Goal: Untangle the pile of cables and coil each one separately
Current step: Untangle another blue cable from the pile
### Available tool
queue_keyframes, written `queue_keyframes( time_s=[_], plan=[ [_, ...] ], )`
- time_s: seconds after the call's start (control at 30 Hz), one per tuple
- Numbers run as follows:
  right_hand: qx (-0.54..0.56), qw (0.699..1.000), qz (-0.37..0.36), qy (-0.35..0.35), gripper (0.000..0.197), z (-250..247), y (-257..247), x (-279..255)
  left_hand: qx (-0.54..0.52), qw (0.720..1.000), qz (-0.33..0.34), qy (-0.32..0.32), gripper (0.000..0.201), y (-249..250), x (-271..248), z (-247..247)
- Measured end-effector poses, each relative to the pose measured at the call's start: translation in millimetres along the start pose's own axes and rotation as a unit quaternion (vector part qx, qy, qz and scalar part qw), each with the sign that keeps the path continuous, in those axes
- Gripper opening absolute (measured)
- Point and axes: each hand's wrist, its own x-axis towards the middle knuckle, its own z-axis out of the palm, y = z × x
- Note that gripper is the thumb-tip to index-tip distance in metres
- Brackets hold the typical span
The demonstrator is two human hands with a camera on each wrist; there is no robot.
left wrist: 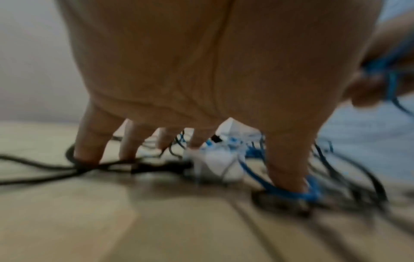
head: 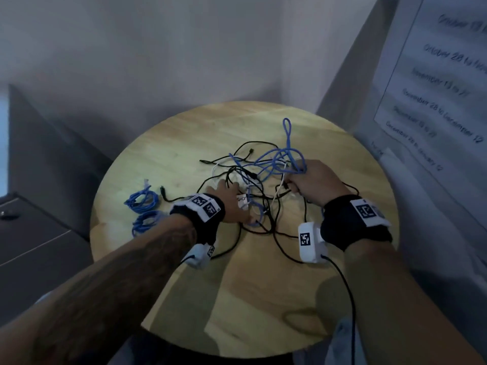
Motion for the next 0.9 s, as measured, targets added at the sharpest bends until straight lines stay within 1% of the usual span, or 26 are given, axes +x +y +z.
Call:
queue_keyframes(
  time_s=[0.03,0.1,0.13,0.17,0.2,0.23,0.27,0.3,0.33,0.37,0.4,0.43,0.47,0.53,0.57,0.6,0.63,0.67,0.7,0.73,0.77,0.8,0.83,0.87,0.9],
  plan=[
    [0.015,1.000,-0.012,0.020,0.026,1,-1,1,0.024,1.000,-0.001,-0.010,0.107,4,4,6],
    [0.097,0.991,-0.050,0.072,0.026,-2,-6,1,0.043,0.999,-0.015,0.002,0.098,14,14,13],
    [0.168,0.979,-0.074,0.089,0.026,-6,-8,1,0.040,0.999,-0.023,0.015,0.091,20,17,14],
    [0.259,0.958,-0.091,0.086,0.026,-12,-11,1,0.037,0.999,-0.026,0.023,0.087,25,19,11],
    [0.359,0.926,-0.097,0.059,0.026,-18,-15,-1,0.024,0.999,-0.032,0.029,0.086,30,19,5],
    [0.446,0.890,-0.096,0.016,0.026,-25,-18,-3,0.012,0.999,-0.030,0.029,0.086,32,24,1],
    [0.504,0.859,-0.089,-0.026,0.026,-31,-19,-4,-0.006,0.999,-0.034,0.022,0.083,34,32,-2],
    [0.529,0.843,-0.083,-0.053,0.026,-34,-20,-5,-0.039,0.998,-0.035,0.030,0.079,36,39,-6],
    [0.524,0.846,-0.080,-0.057,0.027,-34,-18,-5,-0.039,0.998,-0.035,0.031,0.075,37,44,-10],
    [0.498,0.862,-0.080,-0.042,0.028,-32,-16,-5,-0.013,0.999,-0.034,0.024,0.072,40,44,-16],
    [0.459,0.884,-0.082,-0.019,0.029,-28,-14,-6,-0.019,0.999,-0.036,0.024,0.068,42,42,-23],
    [0.421,0.903,-0.085,0.004,0.029,-24,-12,-6,-0.010,1.000,-0.019,0.020,0.063,44,40,-32],
    [0.398,0.913,-0.085,0.019,0.030,-21,-12,-7,-0.014,1.000,0.008,0.015,0.057,45,33,-43],
    [0.393,0.915,-0.088,0.027,0.030,-17,-14,-9,-0.065,0.997,0.039,0.014,0.055,38,21,-66],
    [0.401,0.911,-0.093,0.028,0.029,-16,-17,-9,-0.096,0.994,0.041,0.032,0.055,31,15,-73],
    [0.410,0.907,-0.096,0.032,0.027,-15,-20,-10,-0.144,0.986,0.050,0.068,0.052,23,8,-78],
    [0.415,0.903,-0.102,0.042,0.025,-12,-22,-11,-0.196,0.971,0.070,0.118,0.046,17,-3,-80],
    [0.414,0.901,-0.111,0.058,0.024,-9,-24,-11,-0.260,0.947,0.101,0.156,0.040,13,-14,-77],
    [0.411,0.900,-0.124,0.072,0.023,-4,-26,-11,-0.338,0.915,0.147,0.164,0.035,15,-26,-73],
    [0.408,0.899,-0.137,0.080,0.023,2,-27,-12,-0.416,0.875,0.199,0.143,0.033,21,-42,-70],
    [0.407,0.898,-0.145,0.084,0.022,7,-27,-12,-0.472,0.849,0.224,0.082,0.033,28,-55,-62],
    [0.414,0.894,-0.148,0.085,0.021,11,-28,-13,-0.507,0.828,0.241,0.009,0.033,35,-67,-53],
    [0.423,0.889,-0.149,0.087,0.020,14,-28,-14,-0.516,0.819,0.246,-0.045,0.033,40,-68,-40],
    [0.429,0.886,-0.148,0.094,0.021,15,-29,-16,-0.508,0.821,0.251,-0.073,0.032,42,-67,-26],
    [0.428,0.885,-0.146,0.106,0.022,15,-29,-19,-0.493,0.830,0.248,-0.079,0.032,43,-65,-14]
  ],
)
